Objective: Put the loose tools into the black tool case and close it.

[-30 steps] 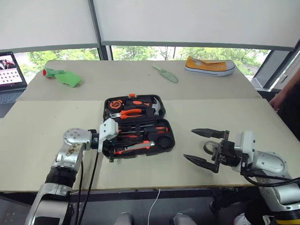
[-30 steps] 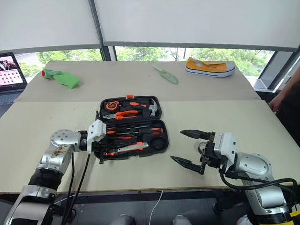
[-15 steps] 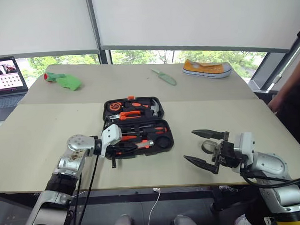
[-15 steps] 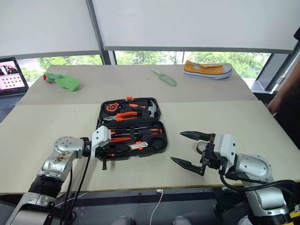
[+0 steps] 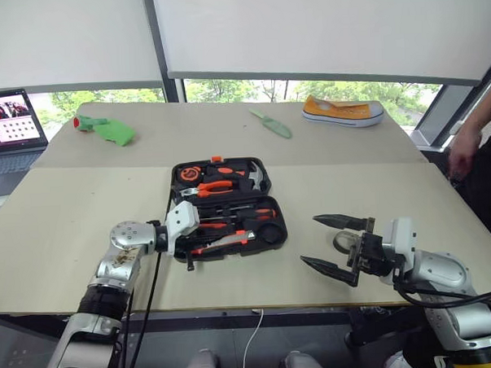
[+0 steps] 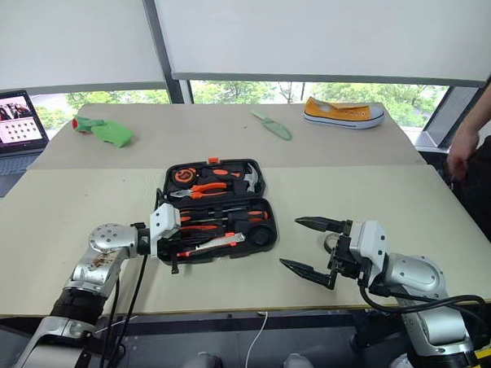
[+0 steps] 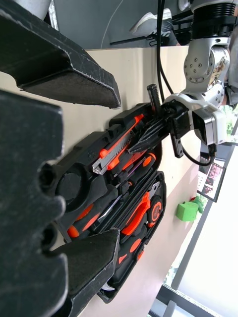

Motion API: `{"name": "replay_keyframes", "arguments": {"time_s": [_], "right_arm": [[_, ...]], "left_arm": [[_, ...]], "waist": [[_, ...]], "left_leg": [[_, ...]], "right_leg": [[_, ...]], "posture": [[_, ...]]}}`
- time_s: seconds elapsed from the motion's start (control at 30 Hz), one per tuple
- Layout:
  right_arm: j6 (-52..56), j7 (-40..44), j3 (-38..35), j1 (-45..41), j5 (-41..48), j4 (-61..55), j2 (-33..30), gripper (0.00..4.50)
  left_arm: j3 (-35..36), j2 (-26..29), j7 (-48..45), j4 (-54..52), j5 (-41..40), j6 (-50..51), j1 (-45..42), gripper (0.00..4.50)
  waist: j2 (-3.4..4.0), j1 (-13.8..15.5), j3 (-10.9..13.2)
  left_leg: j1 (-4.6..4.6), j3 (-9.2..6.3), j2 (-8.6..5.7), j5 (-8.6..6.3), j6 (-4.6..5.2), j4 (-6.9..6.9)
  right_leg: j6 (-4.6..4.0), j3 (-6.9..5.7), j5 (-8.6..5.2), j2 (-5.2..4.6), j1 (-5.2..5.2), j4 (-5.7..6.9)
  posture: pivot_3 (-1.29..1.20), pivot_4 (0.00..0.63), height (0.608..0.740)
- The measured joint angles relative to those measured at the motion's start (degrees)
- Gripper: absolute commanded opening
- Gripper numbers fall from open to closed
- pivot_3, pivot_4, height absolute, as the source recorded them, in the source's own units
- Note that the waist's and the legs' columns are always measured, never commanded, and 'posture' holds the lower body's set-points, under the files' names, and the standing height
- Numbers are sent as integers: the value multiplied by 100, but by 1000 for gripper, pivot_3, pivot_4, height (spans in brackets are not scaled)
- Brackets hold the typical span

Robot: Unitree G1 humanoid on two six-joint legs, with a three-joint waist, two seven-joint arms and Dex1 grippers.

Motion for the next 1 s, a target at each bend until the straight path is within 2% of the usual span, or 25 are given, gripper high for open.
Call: {"name": "replay_keyframes", "arguments": {"time_s": [0.1, 0.23, 0.33, 0.47, 0.57, 0.63, 0.67, 0.73, 0.9, 1.0], "right_arm": [[0, -25, 0, 50, -1, -2, 0, 4500], [2, -55, 1, 67, -2, -17, 2, 4500], [2, -67, 1, 68, -1, -60, 3, 4500], [2, -75, -1, 155, -1, -92, 2, 4500], [4, -82, -79, 286, 9, -132, -22, 4500], [22, -93, -256, 394, 59, -163, -94, 4500], [27, -104, -374, 460, 110, -168, -145, 4500], [38, -124, -702, 683, 170, -176, -292, 4500], [-6, -12, -1512, 1541, 207, 13, -558, 4500], [-179, 74, -1943, 2081, 101, 633, -564, 4500]], "left_arm": [[-135, 16, 132, -27, 169, 131, -29, 85], [-228, 5, 341, -46, 233, 844, -111, 85], [-251, -11, 405, -109, 223, 1323, -80, 85], [-186, 8, 430, -137, 179, 1103, 114, 85], [77, -44, 369, -91, -73, 654, 290, 829], [293, -64, 233, 8, -307, 408, 362, 1487], [409, -67, 134, 27, -452, 339, 411, 1987], [724, -46, -120, 12, -854, 287, 541, 2711], [1330, 522, -592, -726, -1440, 209, 1098, 4488], [1665, 700, -818, -1047, -1668, 7, 1796, 4488]], "waist": [[4, 5, -3], [17, -2, -16], [56, -5, -47], [87, -26, -75], [88, -46, -76], [88, -44, -74], [85, -43, -72], [73, -37, -64], [63, -20, -58], [65, -15, -57]], "left_leg": [[9, 0, 0, 0, 0, 0], [21, 0, 1, 0, 0, 0], [53, 1, 1, -12, -19, 0], [72, 2, 1, -25, -41, -8], [68, 1, 0, -20, -32, -24], [45, 3, -1, -9, -15, -29], [31, 3, -1, -1, -1, -32], [20, 3, -2, -1, -1, -38], [19, 3, -4, -3, -3, -70], [23, 7, -5, -5, -6, -73]], "right_leg": [[9, 0, -8, -1, 8, 0], [12, 1, -30, 1, 14, 0], [-1, 3, -41, -2, 42, -2], [-4, 3, -45, -2, 58, -5], [-10, 4, -49, -2, 55, -8], [-9, 5, -49, -2, 27, -8], [-5, 7, -43, -2, 13, -7], [-8, 4, -16, -1, 2, -8], [-12, 1, -21, -2, 1, -35], [-23, 2, -32, -9, 1, -40]], "posture": [[0, 150, 740], [0, 150, 740], [0, 150, 740], [0, 150, 740], [0, 150, 740], [0, 150, 740], [0, 150, 740], [0, 150, 740], [0, 150, 740], [0, 150, 740]]}}
